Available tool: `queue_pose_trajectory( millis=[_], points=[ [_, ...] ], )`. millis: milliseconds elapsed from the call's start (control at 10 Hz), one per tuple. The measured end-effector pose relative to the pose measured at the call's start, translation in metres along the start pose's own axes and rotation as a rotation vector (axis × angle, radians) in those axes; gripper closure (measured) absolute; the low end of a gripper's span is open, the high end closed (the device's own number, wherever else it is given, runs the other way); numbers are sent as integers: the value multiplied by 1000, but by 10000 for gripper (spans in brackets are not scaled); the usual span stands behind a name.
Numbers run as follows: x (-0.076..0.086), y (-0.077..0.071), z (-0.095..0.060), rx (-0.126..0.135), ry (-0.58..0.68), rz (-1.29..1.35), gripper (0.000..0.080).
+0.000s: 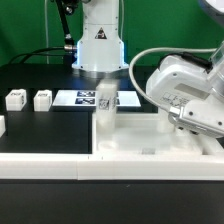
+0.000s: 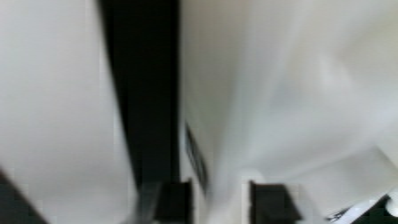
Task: Assemble square table
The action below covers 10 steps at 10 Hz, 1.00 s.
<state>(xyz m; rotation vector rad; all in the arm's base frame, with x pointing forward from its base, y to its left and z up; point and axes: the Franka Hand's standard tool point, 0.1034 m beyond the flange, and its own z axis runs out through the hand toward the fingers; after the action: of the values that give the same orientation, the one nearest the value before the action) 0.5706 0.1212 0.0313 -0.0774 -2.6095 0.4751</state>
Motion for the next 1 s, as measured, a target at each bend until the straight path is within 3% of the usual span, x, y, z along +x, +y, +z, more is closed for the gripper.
queue_pose_trajectory(
  millis=[300, 600, 1000],
  points=[
    [1, -15, -1, 32, 9, 13, 203],
    [1, -19, -2, 34, 15, 17, 153],
    [1, -19, -2, 33, 15, 18, 151]
  ],
)
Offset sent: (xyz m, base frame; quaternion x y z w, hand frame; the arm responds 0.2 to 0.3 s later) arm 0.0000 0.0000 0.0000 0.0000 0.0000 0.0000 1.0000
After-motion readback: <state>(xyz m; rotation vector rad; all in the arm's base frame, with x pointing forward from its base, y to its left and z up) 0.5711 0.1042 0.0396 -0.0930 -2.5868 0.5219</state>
